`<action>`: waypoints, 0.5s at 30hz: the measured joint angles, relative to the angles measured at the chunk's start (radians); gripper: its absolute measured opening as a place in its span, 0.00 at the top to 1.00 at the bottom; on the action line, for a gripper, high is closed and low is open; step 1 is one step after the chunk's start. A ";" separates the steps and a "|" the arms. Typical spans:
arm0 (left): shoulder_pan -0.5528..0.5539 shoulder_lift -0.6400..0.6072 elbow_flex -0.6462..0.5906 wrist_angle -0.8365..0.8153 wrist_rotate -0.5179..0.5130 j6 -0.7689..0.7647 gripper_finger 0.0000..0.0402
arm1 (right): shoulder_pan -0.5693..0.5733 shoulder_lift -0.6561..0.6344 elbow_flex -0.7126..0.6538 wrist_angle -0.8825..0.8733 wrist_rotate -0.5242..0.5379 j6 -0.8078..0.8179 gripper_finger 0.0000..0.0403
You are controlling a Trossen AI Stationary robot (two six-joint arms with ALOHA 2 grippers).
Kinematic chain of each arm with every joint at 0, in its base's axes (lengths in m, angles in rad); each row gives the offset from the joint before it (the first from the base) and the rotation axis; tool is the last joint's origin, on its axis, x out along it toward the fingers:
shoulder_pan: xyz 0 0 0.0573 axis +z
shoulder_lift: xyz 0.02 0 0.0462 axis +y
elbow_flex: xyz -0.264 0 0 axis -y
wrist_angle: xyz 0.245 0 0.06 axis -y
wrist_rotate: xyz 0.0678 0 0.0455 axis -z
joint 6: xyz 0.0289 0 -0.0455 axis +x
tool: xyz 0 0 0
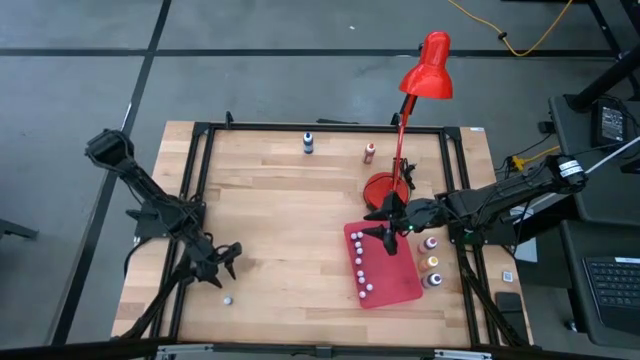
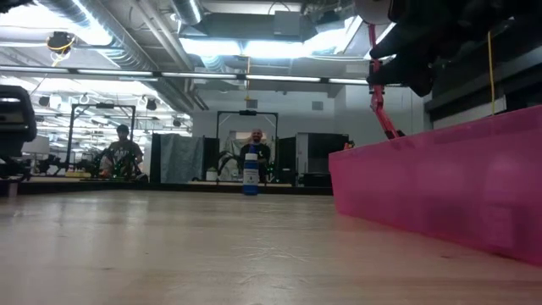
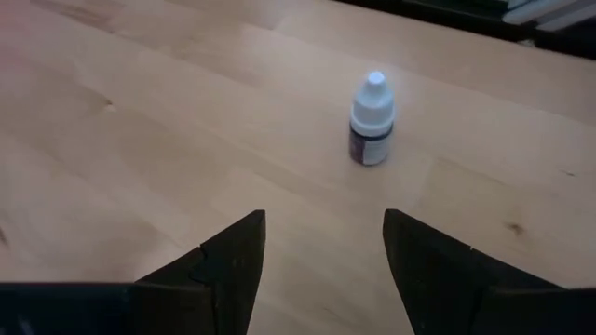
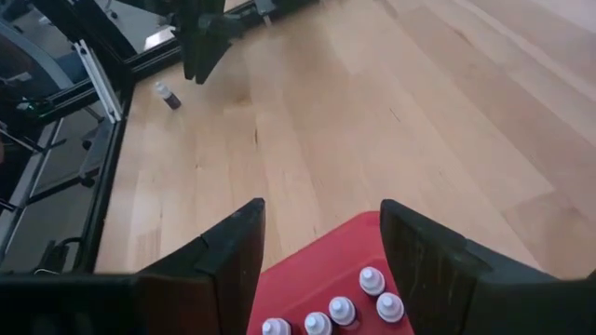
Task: Pick & Place food coloring
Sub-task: Put the small purple food coloring bottle into the red bin
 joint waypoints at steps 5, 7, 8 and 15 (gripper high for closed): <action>0.027 0.001 -0.001 0.025 0.019 -0.001 0.47 | 0.000 0.000 0.000 -0.010 0.000 0.000 0.47; 0.033 0.001 -0.001 0.026 0.042 -0.001 0.47 | 0.000 0.000 0.000 -0.011 0.000 0.000 0.47; 0.034 0.001 -0.001 0.025 0.050 0.000 0.47 | 0.000 0.000 0.000 -0.011 0.000 0.000 0.47; 0.034 0.014 -0.001 0.027 0.053 0.031 0.47 | 0.000 0.000 0.000 -0.011 0.000 0.001 0.47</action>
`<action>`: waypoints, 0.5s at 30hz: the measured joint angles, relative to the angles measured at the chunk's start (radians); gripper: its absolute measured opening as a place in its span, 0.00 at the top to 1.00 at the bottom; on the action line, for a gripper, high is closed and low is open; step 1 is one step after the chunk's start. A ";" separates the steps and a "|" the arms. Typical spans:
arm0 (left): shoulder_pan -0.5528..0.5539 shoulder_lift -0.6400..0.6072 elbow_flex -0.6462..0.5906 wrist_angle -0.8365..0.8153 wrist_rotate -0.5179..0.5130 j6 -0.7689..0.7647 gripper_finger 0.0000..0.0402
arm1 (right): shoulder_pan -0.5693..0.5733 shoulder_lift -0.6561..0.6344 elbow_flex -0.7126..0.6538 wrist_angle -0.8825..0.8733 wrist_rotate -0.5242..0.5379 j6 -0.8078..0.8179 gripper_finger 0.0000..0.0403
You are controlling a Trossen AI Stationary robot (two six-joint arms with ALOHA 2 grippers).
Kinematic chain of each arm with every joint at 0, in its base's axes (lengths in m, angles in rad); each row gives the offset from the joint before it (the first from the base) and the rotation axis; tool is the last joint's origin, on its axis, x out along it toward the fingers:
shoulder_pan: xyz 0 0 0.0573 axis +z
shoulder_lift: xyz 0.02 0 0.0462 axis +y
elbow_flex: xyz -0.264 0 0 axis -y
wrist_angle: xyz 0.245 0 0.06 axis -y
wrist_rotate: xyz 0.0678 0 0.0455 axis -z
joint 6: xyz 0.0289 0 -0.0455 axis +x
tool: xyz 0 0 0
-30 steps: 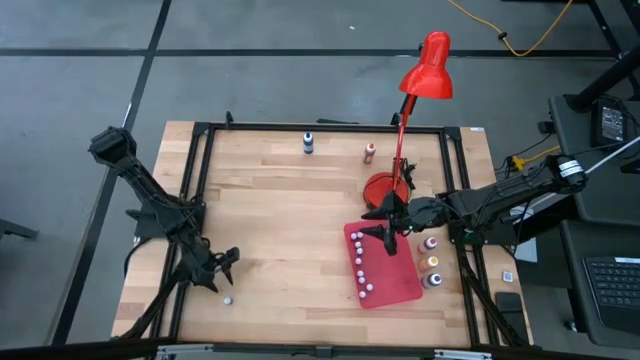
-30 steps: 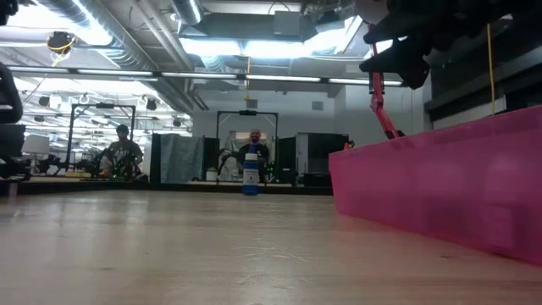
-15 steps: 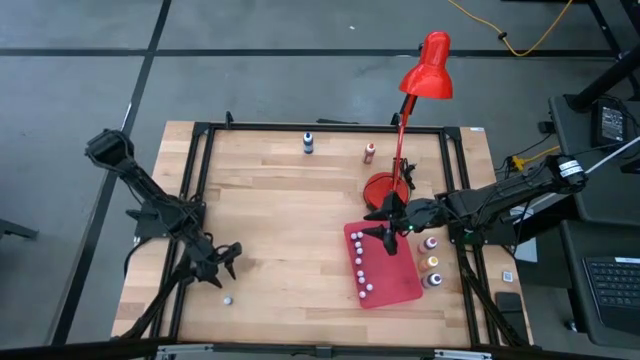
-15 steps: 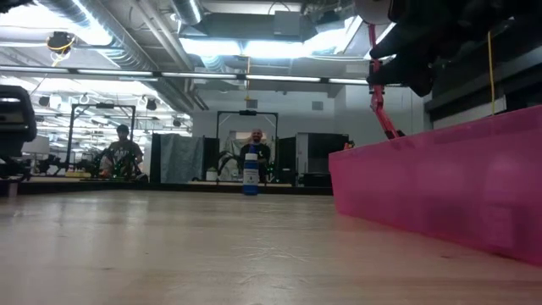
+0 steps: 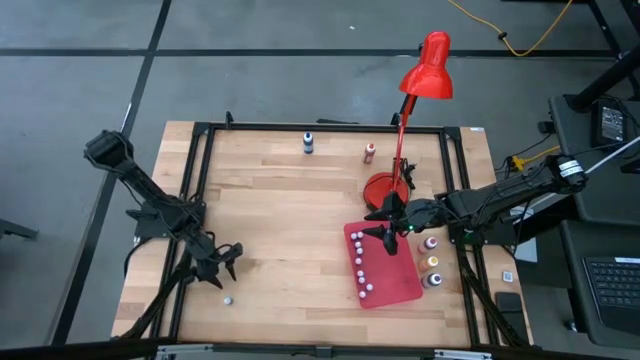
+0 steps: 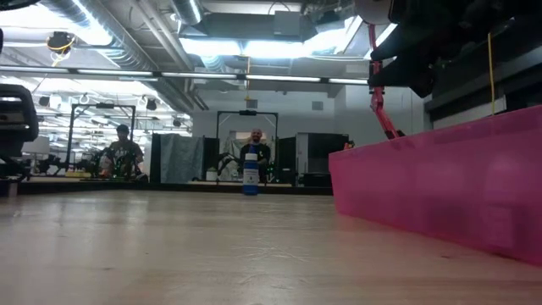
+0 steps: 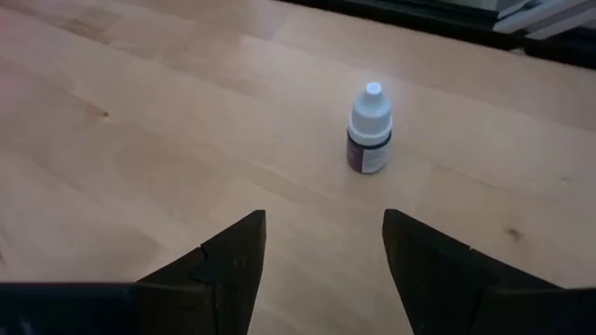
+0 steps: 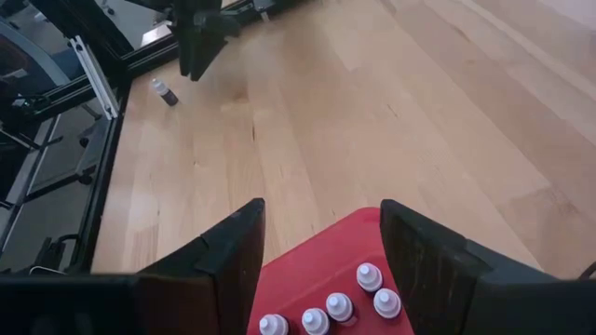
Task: Pick & Place food coloring
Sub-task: Put the small purple food coloring bottle into the red bin
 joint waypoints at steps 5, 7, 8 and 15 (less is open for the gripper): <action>-0.002 0.051 0.000 0.032 0.009 0.000 0.47 | 0.000 0.000 0.000 0.000 0.000 0.000 0.47; -0.002 0.079 0.000 0.079 0.019 0.001 0.47 | 0.000 0.000 0.000 0.000 0.000 0.010 0.47; -0.002 0.094 0.000 0.104 0.029 0.003 0.47 | 0.000 0.000 0.000 0.000 0.000 0.020 0.47; -0.005 0.222 0.001 0.182 0.058 -0.008 0.47 | 0.000 0.000 0.000 -0.003 0.000 0.024 0.47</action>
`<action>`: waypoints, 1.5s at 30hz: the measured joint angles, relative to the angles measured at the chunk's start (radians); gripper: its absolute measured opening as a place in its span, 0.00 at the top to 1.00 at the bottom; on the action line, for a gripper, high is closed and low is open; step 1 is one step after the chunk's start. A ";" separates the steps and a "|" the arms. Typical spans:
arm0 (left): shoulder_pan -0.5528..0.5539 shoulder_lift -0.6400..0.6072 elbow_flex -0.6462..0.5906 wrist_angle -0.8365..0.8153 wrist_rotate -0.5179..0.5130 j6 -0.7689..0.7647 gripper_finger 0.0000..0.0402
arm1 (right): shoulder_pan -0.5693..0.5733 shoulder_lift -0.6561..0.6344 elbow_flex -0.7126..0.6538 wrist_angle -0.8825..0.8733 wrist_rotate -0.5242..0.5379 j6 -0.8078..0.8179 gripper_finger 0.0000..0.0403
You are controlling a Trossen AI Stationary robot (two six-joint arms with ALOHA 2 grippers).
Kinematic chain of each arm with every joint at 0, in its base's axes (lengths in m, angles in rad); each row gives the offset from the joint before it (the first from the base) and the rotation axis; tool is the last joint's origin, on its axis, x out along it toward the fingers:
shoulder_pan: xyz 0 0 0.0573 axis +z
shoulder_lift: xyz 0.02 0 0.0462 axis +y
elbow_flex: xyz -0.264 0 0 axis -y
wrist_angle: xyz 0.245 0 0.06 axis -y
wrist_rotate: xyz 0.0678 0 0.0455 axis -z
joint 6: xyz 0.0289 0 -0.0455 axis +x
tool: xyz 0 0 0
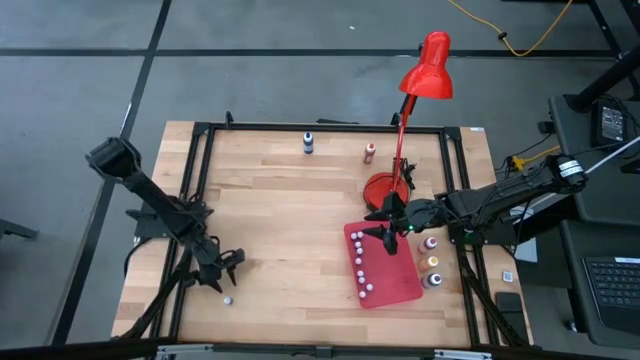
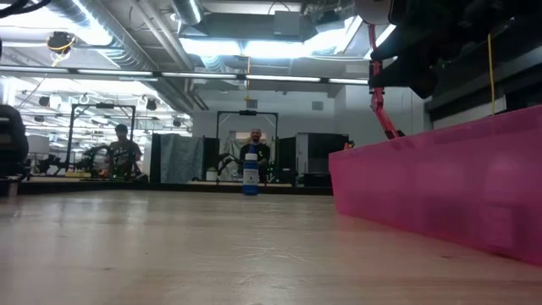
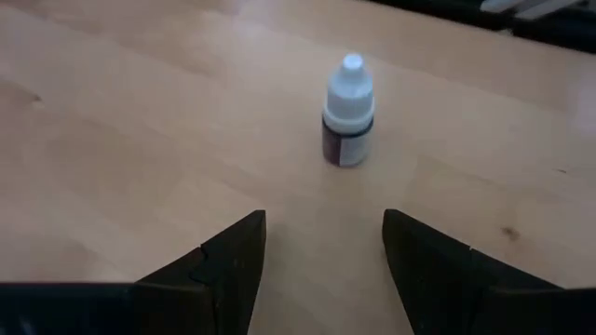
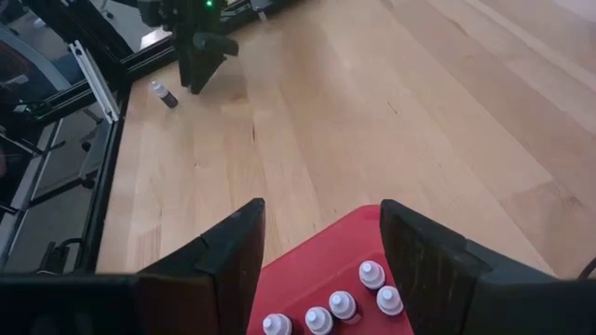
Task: Pick & Place food coloring
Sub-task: Put the small purple food coloring bottle into the red bin
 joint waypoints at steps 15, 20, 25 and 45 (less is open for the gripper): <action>-0.061 0.217 0.018 0.253 0.002 -0.037 0.47 | 0.002 0.000 0.000 -0.022 0.000 -0.002 0.47; -0.073 0.286 0.061 0.278 0.006 -0.043 0.47 | 0.002 0.000 0.000 -0.037 0.000 -0.001 0.47; -0.075 0.329 0.076 0.290 0.010 -0.086 0.47 | 0.002 0.000 0.000 -0.037 0.000 0.001 0.47; -0.073 0.336 0.074 0.316 -0.001 -0.192 0.82 | 0.002 0.000 0.000 -0.032 0.000 0.027 0.47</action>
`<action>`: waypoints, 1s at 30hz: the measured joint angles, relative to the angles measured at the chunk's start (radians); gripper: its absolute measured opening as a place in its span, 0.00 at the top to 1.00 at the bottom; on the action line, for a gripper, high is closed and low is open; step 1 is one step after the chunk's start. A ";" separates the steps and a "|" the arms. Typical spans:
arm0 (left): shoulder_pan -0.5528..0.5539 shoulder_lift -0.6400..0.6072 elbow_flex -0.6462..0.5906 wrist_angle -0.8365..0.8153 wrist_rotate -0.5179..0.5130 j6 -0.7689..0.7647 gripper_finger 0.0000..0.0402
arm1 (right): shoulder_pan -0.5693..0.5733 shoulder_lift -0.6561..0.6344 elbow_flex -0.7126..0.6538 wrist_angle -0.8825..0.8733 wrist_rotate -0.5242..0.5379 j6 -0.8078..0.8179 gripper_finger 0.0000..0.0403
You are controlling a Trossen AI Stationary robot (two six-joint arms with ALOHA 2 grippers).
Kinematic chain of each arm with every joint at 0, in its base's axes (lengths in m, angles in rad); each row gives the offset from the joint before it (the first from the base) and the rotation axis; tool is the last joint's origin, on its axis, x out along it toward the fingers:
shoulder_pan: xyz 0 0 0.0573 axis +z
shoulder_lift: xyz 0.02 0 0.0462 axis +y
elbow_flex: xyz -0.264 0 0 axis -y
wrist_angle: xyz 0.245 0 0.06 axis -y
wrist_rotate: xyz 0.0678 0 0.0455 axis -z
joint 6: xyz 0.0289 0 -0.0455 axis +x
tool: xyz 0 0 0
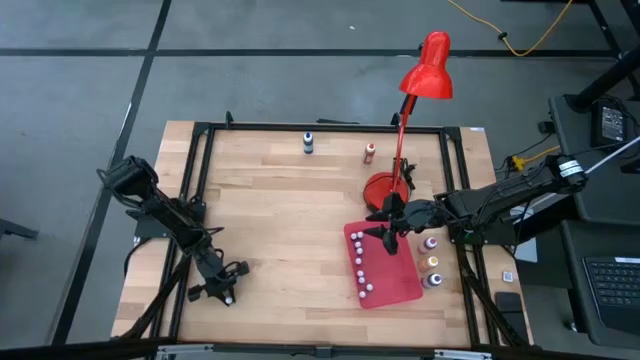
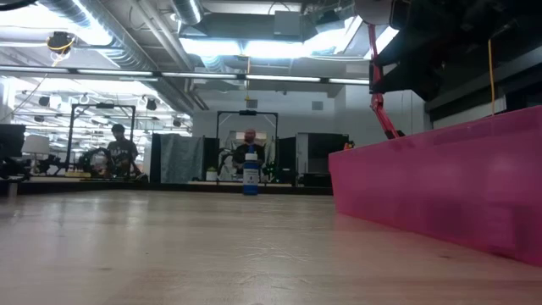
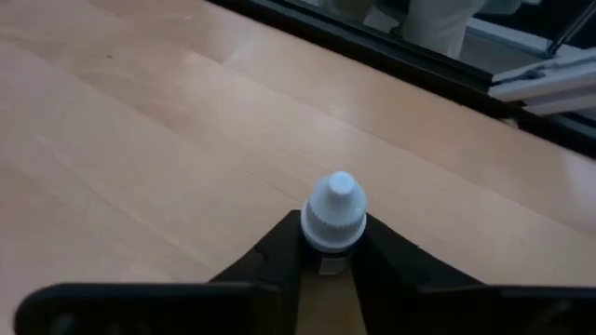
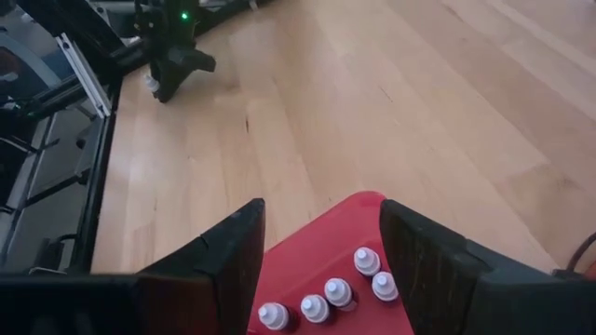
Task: Pick & Place food coloring
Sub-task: Put the small purple food coloring bottle into the red bin
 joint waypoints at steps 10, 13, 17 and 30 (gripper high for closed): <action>0.083 -0.011 0.064 0.045 -0.230 -0.316 0.83 | -0.001 0.000 0.000 0.139 -0.014 0.204 0.47; 0.131 -0.022 0.134 0.034 -0.249 -0.366 0.83 | -0.001 0.000 0.000 0.189 -0.077 0.203 0.47; 0.205 -0.033 0.275 -0.095 -0.282 -0.410 0.83 | -0.001 0.000 0.014 0.239 -0.182 0.149 0.47; 0.474 -0.039 0.873 -0.779 -0.421 -0.446 0.84 | -0.012 0.000 0.483 -0.368 -0.243 -0.205 0.47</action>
